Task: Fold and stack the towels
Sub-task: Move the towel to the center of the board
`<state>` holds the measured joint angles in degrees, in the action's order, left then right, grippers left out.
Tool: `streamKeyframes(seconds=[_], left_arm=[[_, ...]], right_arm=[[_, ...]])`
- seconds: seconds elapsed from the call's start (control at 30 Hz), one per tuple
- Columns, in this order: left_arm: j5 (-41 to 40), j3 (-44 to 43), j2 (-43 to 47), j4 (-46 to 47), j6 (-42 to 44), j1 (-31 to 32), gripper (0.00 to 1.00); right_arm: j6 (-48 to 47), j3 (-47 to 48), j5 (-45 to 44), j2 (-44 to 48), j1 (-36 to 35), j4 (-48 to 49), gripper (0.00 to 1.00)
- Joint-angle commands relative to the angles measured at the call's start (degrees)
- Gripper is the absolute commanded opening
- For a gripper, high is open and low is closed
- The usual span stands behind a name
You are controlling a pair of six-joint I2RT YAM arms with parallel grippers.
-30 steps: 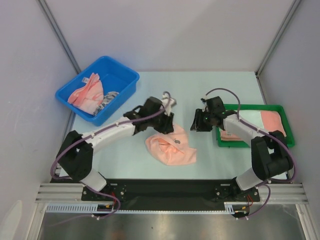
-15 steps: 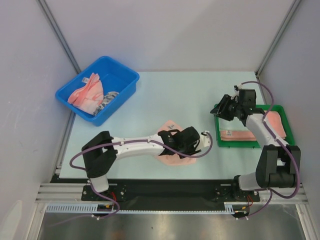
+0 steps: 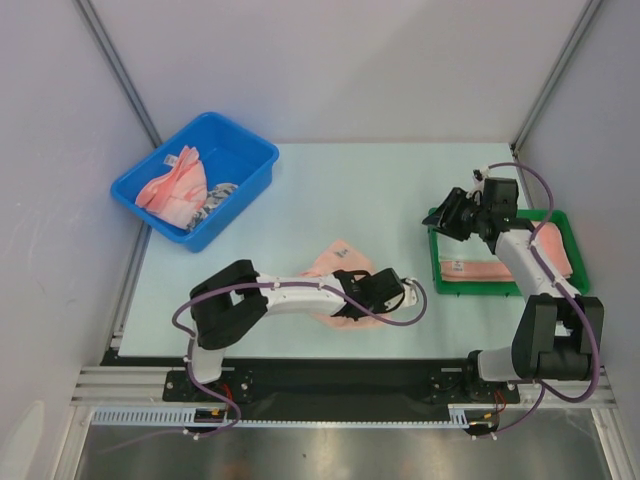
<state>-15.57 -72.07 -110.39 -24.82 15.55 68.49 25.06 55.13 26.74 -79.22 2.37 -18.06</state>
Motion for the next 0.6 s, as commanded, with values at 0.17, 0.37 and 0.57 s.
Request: streamKeyframes(seconds=[0.17, 0.37, 0.57], left_arm=[[-4.5, -4.0, 4.6, 2.9, -0.9, -0.1, 0.05], [3.0, -1.8, 11.4, 4.7, -6.8, -5.5, 0.06], [13.4, 2.6, 16.8, 7.6, -11.9, -13.7, 0.15]], right_arm=[[-1.0, 0.4, 1.5, 2.1, 0.1, 0.8, 0.48], [-2.2, 0.9, 1.5, 1.5, -2.0, 0.3, 0.55], [-2.6, 1.7, 0.8, -2.8, -8.5, 1.6, 0.62]])
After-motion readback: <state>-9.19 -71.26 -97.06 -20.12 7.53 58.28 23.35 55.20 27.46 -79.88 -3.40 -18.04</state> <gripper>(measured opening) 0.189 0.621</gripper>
